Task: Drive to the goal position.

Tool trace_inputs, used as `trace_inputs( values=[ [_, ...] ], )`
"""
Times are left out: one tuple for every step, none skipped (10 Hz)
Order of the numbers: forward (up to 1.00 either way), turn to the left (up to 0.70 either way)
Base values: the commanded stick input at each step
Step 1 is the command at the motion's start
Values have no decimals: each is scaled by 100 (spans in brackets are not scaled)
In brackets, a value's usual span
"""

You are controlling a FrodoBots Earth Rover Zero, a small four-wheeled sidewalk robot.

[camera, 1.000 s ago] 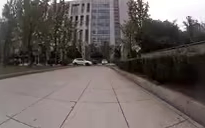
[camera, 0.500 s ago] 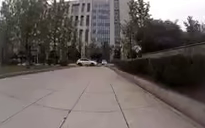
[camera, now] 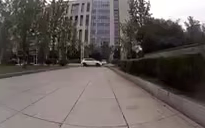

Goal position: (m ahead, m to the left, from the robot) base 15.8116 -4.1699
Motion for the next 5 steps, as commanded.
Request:
trace_inputs(
  values=[
    [70, 2],
    [70, 0],
    [70, 0],
    [70, 0],
    [70, 0]
  ],
)
